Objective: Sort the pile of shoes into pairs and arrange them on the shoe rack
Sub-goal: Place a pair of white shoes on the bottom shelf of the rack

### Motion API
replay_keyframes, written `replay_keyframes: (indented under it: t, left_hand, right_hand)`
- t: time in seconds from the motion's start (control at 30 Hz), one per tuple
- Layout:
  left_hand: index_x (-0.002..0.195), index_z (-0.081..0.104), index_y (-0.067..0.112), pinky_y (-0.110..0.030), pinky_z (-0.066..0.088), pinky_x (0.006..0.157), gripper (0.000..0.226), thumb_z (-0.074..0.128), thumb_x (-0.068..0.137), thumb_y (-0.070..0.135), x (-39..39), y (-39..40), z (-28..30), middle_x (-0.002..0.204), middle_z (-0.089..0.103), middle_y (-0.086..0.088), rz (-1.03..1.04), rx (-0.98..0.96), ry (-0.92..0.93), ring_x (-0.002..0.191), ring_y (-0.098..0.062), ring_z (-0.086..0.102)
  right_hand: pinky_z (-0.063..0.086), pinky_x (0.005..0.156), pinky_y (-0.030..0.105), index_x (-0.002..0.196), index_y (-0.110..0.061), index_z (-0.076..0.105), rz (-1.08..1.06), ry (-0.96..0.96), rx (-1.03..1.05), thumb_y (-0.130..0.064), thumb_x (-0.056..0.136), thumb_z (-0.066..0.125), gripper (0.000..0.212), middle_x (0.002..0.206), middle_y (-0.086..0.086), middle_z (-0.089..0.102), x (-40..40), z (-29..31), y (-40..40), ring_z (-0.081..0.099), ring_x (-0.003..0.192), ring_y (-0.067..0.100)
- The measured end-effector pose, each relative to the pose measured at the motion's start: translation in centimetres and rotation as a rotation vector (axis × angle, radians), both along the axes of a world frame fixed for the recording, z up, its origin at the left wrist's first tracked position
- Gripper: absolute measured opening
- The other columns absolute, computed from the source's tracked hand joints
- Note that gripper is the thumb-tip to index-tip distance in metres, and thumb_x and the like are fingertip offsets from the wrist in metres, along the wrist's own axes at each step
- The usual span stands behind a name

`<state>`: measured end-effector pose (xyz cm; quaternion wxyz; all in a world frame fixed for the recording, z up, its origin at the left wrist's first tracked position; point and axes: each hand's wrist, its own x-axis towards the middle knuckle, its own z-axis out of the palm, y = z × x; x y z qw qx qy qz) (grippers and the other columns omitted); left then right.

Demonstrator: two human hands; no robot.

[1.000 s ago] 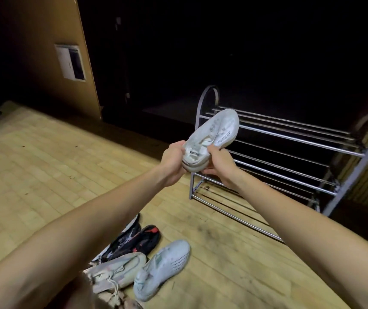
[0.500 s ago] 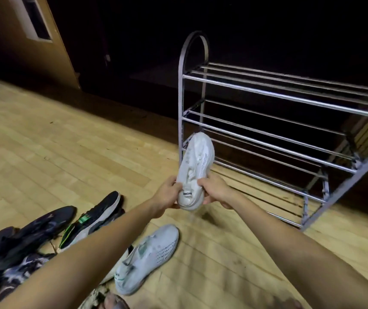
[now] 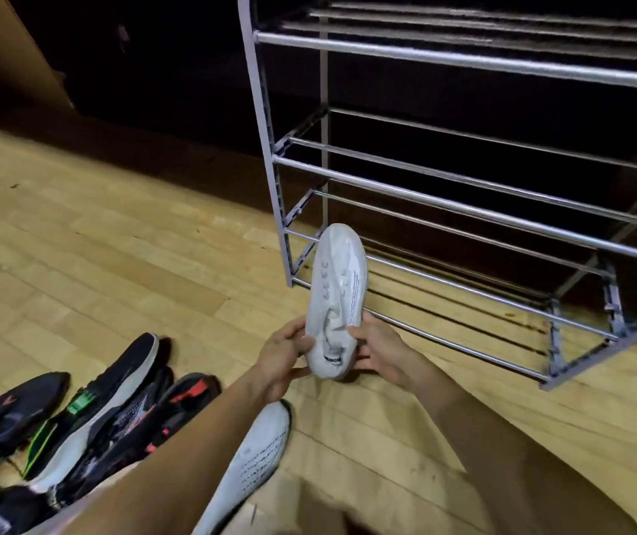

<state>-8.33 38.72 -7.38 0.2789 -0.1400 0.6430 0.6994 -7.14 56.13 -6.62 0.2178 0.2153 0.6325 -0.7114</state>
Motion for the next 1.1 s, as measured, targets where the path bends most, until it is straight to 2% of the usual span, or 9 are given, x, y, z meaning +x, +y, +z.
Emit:
replay_keyframes:
  t: [0.07,0.23,0.33,0.53,0.67,0.8,0.93,1.03,1.1]
  left_hand:
    - [0.126,0.059,0.025,-0.041,0.054,0.081,0.043,0.044,0.096,-0.001,-0.7,0.4,-1.1,0.118,0.069,-0.001,0.002,-0.002,-0.027,0.103,-0.022,0.064]
    - [0.125,0.06,0.024,-0.036,0.056,0.063,0.046,0.04,0.094,-0.004,-1.8,0.1,-2.8,0.106,0.072,-0.001,-0.021,0.014,-0.065,0.089,-0.02,0.068]
    - [0.123,0.061,0.024,-0.033,0.056,0.06,0.045,0.04,0.095,-0.004,-1.4,-0.4,-3.3,0.108,0.073,0.0,-0.02,0.044,-0.101,0.09,-0.019,0.069]
    - [0.126,0.059,0.021,-0.034,0.056,0.058,0.045,0.036,0.097,-0.005,0.7,-1.4,-5.1,0.097,0.076,0.003,0.022,0.024,-0.152,0.083,-0.018,0.07]
    - [0.125,0.06,0.019,-0.043,0.053,0.073,0.044,0.037,0.096,-0.005,1.2,-1.1,-5.4,0.091,0.074,0.0,0.053,-0.05,-0.173,0.082,-0.024,0.064]
    - [0.123,0.062,0.021,-0.036,0.045,0.064,0.041,0.038,0.097,-0.001,0.4,-0.4,-4.4,0.088,0.068,-0.003,0.046,-0.114,-0.169,0.081,-0.026,0.055]
    - [0.119,0.064,0.018,-0.042,0.049,0.075,0.038,0.04,0.097,-0.001,-1.2,1.1,-3.8,0.089,0.071,-0.001,0.036,-0.116,-0.142,0.085,-0.025,0.057]
    - [0.118,0.065,0.02,-0.046,0.052,0.086,0.036,0.042,0.097,0.003,-2.3,3.2,-3.1,0.099,0.072,0.0,0.042,-0.079,-0.12,0.091,-0.023,0.062]
    - [0.103,0.073,0.029,-0.043,0.054,0.084,0.035,0.043,0.097,0.012,-3.1,4.6,-2.6,0.098,0.074,0.006,0.038,-0.027,-0.106,0.093,-0.019,0.065]
  right_hand:
    - [0.049,0.1,0.056,0.129,-0.033,0.052,0.024,-0.001,0.006,-0.008,0.101,0.046,0.038,0.125,0.008,0.068,-0.3,-0.9,1.0,0.066,0.111,0.036]
    - [0.051,0.099,0.052,0.138,-0.031,0.05,0.09,-0.002,0.038,-0.01,0.097,0.054,0.046,0.124,0.006,0.07,-0.7,-2.2,2.0,0.068,0.108,0.034]
    - [0.051,0.099,0.05,0.143,-0.029,0.047,0.111,-0.028,0.041,-0.009,0.097,0.054,0.05,0.126,0.007,0.068,-0.7,-2.6,1.9,0.066,0.111,0.034]
    - [0.051,0.099,0.048,0.132,-0.039,0.047,0.184,-0.094,0.07,-0.011,0.098,0.053,0.044,0.111,-0.003,0.071,0.2,-3.7,0.5,0.067,0.106,0.026]
    - [0.05,0.099,0.051,0.138,-0.03,0.05,0.132,-0.13,0.075,-0.012,0.099,0.05,0.043,0.113,-0.001,0.069,0.7,-4.2,-1.0,0.067,0.103,0.026]
    - [0.049,0.101,0.053,0.137,-0.028,0.049,0.085,-0.136,0.079,-0.018,0.101,0.049,0.037,0.121,0.005,0.067,0.6,-4.2,-1.0,0.065,0.11,0.031]
    - [0.056,0.081,0.039,0.134,-0.028,0.053,0.039,-0.106,0.125,-0.02,0.101,0.05,0.035,0.113,0.004,0.069,-0.7,-3.9,0.8,0.067,0.102,0.027]
    - [0.056,0.089,0.045,0.133,-0.024,0.055,-0.039,-0.061,0.168,-0.015,0.101,0.045,0.036,0.121,0.008,0.068,-1.9,-4.3,2.0,0.066,0.106,0.029]
    - [0.054,0.096,0.049,0.134,-0.02,0.058,-0.135,-0.022,0.24,-0.013,0.1,0.042,0.038,0.124,0.01,0.067,-2.7,-4.8,2.3,0.065,0.109,0.031]
